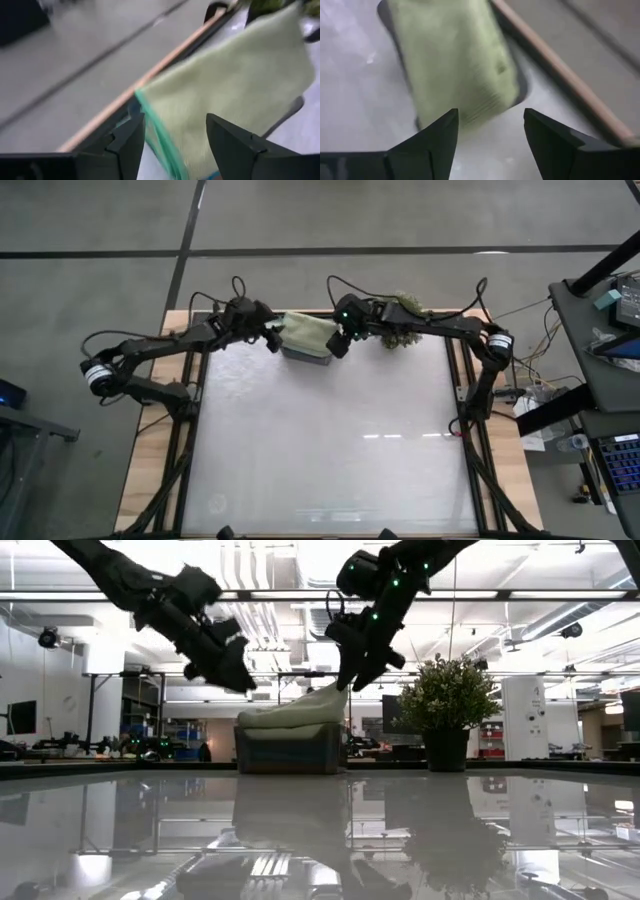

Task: Fold microfiber towels
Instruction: Put the folded green microfiber towel into the black bin

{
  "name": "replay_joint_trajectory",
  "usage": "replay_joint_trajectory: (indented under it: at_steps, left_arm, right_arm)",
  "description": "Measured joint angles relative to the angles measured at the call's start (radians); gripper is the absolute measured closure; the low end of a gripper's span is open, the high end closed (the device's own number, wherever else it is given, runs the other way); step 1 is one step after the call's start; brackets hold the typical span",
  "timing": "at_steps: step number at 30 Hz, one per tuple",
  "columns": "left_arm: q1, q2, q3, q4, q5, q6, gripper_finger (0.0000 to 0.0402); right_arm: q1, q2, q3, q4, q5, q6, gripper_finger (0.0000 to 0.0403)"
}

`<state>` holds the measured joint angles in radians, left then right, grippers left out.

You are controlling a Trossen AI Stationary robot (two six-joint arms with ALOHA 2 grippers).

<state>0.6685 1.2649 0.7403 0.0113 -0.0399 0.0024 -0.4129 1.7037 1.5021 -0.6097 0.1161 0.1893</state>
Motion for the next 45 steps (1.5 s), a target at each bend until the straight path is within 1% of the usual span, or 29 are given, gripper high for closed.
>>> replay_joint_trajectory:
  at_steps: [4, 6, 7, 9, 11, 13, 14, 19, 23, 25, 28, 30, 32, 36, 38, 41, 45]
  left_arm:
    - [-0.001, -0.067, 0.000, 0.061, 0.015, 0.115, 0.0208]
    - [-0.001, -0.088, -0.001, 0.096, 0.073, 0.159, 0.0208]
    - [-0.001, -0.094, -0.003, 0.110, 0.113, 0.167, 0.0208]
    - [-0.002, -0.103, -0.007, 0.112, 0.182, 0.163, 0.0211]
    - [-0.012, -0.103, -0.010, 0.114, 0.220, 0.129, 0.0221]
    - [-0.031, -0.095, -0.014, 0.120, 0.223, 0.075, 0.0237]
    - [-0.042, -0.090, -0.015, 0.126, 0.222, 0.048, 0.0246]
    - [-0.095, -0.069, -0.027, 0.191, 0.221, 0.012, 0.0299]
    - [-0.101, -0.054, -0.027, 0.194, 0.210, 0.013, 0.0337]
    - [-0.101, -0.038, -0.027, 0.204, 0.192, 0.013, 0.0352]
    - [-0.102, 0.000, -0.028, 0.231, 0.123, 0.011, 0.0370]
    - [-0.101, 0.033, -0.028, 0.273, 0.071, 0.005, 0.0377]
    - [-0.101, 0.066, -0.028, 0.310, 0.050, 0.003, 0.0381]
    - [-0.100, 0.148, -0.028, 0.417, 0.041, 0.004, 0.0382]
    - [-0.098, 0.192, -0.028, 0.477, 0.006, 0.012, 0.0382]
    - [-0.089, 0.249, -0.020, 0.518, -0.030, 0.014, 0.0382]
    - [-0.077, 0.315, -0.007, 0.542, -0.060, 0.013, 0.0382]
  right_arm:
    - [-0.003, -0.020, 0.055, -0.039, 0.122, -0.056, 0.0188]
    - [-0.005, -0.036, 0.081, -0.056, 0.163, -0.081, 0.0190]
    - [-0.006, -0.045, 0.091, -0.058, 0.165, -0.095, 0.0194]
    - [-0.006, -0.064, 0.100, -0.048, 0.151, -0.125, 0.0206]
    - [0.001, -0.076, 0.099, -0.024, 0.093, -0.154, 0.0225]
    - [0.014, -0.077, 0.086, 0.019, 0.033, -0.164, 0.0249]
    - [0.023, -0.077, 0.070, 0.051, 0.021, -0.174, 0.0262]
    - [0.086, -0.067, -0.069, 0.328, 0.012, -0.225, 0.0326]
    - [0.109, -0.067, -0.215, 0.594, 0.012, -0.230, 0.0366]
    - [0.108, -0.066, -0.287, 0.762, 0.015, -0.229, 0.0380]
    - [0.104, -0.057, -0.388, 1.042, 0.027, -0.226, 0.0392]
    - [0.098, -0.051, -0.431, 1.159, 0.069, -0.212, 0.0394]
    - [0.086, -0.041, -0.438, 1.204, 0.097, -0.208, 0.0394]
    - [0.057, -0.008, -0.414, 1.185, 0.106, -0.208, 0.0394]
    - [0.052, 0.022, -0.400, 1.181, 0.105, -0.209, 0.0394]
    - [0.048, 0.075, -0.373, 1.181, 0.106, -0.211, 0.0394]
    - [0.045, 0.133, -0.324, 1.181, 0.149, -0.227, 0.0394]
